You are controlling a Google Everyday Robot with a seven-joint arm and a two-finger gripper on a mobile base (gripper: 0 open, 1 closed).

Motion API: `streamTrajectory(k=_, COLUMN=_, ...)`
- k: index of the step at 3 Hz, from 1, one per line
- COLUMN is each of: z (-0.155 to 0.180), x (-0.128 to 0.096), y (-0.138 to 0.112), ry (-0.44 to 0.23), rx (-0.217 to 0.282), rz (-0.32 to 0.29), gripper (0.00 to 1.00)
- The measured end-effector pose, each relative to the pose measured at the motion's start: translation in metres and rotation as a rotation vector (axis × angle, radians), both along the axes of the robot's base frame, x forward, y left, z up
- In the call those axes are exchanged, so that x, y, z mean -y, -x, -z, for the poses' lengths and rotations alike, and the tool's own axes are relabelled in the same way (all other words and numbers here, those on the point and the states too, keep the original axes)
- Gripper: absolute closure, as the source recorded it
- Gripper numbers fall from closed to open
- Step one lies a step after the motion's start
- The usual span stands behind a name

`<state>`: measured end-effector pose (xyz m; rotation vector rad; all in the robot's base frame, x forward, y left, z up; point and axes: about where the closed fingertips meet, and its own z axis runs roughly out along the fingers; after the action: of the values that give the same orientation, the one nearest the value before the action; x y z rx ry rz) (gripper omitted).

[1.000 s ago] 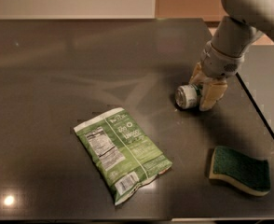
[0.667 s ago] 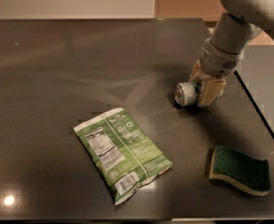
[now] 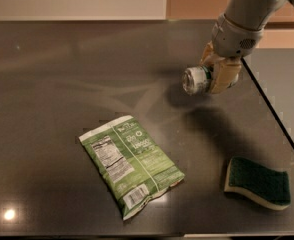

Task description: Pick 7up can

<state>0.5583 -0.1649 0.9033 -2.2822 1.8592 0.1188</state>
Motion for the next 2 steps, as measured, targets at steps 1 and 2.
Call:
streamTrajectory(k=1, z=-0.038, x=-0.014, y=-0.001, ry=-0.025, rx=0.058, rz=-0.02, gripper=1.0)
streamTrajectory(k=2, z=-0.085, x=-0.036, y=0.002, ry=-0.063, rx=0.141, rz=-0.057, gripper=1.0)
